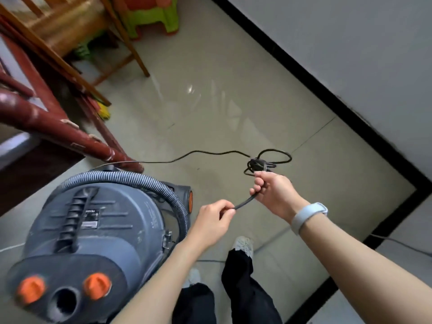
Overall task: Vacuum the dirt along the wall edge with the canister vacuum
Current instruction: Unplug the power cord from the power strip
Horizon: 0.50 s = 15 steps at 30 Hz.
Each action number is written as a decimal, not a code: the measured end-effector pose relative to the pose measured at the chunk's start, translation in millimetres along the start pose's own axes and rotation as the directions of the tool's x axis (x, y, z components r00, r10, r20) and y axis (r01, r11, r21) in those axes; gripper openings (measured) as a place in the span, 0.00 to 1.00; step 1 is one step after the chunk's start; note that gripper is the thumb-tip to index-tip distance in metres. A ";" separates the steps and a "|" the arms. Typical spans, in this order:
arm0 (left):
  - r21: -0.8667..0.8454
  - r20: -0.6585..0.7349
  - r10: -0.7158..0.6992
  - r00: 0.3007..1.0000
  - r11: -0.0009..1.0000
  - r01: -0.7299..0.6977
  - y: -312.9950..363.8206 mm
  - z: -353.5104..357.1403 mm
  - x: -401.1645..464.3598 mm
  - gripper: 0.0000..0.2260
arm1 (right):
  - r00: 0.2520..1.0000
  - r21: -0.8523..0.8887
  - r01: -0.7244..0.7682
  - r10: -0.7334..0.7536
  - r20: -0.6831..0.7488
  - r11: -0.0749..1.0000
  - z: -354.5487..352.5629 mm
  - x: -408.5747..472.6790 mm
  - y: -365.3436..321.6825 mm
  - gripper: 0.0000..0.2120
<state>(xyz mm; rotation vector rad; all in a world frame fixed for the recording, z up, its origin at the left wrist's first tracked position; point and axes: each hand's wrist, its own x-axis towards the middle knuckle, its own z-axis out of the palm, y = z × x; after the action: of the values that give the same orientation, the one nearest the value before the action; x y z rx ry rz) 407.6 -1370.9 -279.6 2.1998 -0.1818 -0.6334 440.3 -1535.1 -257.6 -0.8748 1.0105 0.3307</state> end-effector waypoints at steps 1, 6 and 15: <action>0.005 0.004 0.025 1.000 1.000 -0.025 6.1 -8.1 -5.7 0.06 | 0.999 0.001 0.038 -0.038 0.001 0.999 1.9 -12.5 -0.4 0.10; -0.044 0.148 0.099 0.984 0.995 -0.093 21.8 -41.7 -55.5 0.03 | 0.966 -0.120 0.256 -0.249 0.076 0.959 5.3 -83.8 19.4 0.12; -0.119 0.259 0.257 0.931 0.965 -0.233 10.0 -80.6 -191.1 0.07 | 0.851 -0.233 0.524 -0.513 0.112 0.819 30.6 -231.3 103.8 0.14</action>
<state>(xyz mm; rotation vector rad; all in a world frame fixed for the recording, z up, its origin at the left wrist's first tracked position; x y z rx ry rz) 283.7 -1259.0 -156.1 1.9585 -0.5548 -0.7849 275.1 -1414.0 -105.2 -1.3343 0.6547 0.0098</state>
